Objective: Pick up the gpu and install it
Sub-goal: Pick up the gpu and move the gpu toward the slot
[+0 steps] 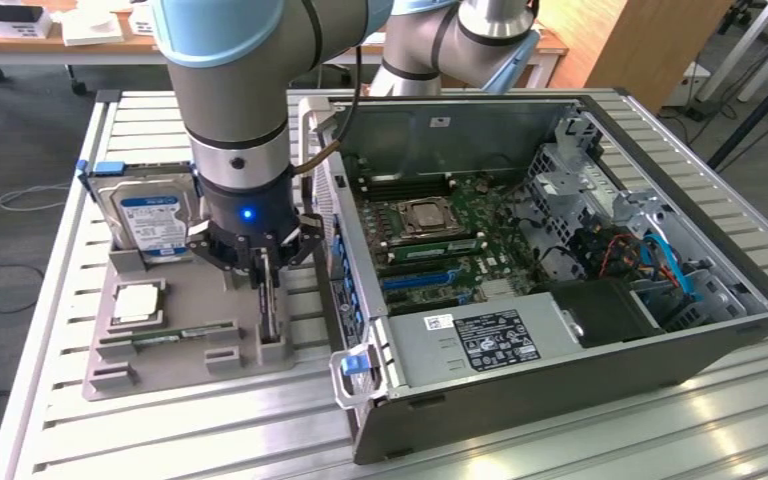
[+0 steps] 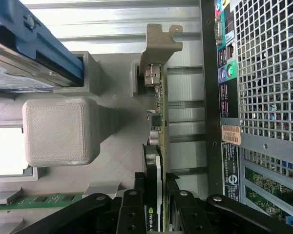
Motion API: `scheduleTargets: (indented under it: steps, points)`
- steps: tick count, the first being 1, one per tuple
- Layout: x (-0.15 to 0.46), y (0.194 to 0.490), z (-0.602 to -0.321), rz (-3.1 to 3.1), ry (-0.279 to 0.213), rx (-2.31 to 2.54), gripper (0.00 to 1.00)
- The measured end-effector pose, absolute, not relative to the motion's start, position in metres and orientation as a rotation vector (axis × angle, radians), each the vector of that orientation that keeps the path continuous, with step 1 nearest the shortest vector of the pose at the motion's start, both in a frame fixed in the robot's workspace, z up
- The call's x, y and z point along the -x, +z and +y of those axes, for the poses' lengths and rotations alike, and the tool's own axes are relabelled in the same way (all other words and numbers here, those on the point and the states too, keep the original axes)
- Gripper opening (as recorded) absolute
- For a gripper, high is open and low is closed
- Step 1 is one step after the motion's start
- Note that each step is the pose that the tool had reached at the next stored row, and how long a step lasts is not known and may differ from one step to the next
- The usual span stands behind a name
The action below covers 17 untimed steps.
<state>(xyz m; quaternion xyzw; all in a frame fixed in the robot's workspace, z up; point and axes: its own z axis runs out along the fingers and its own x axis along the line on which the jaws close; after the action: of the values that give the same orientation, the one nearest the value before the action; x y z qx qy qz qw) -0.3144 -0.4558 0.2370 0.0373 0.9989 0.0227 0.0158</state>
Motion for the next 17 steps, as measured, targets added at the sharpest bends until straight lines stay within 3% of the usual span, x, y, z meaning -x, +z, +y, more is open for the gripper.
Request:
scheduleTargets:
  steps: [17]
  points:
    - [0.314, 0.258, -0.456, 3.107, 0.071, -0.116, 0.28]
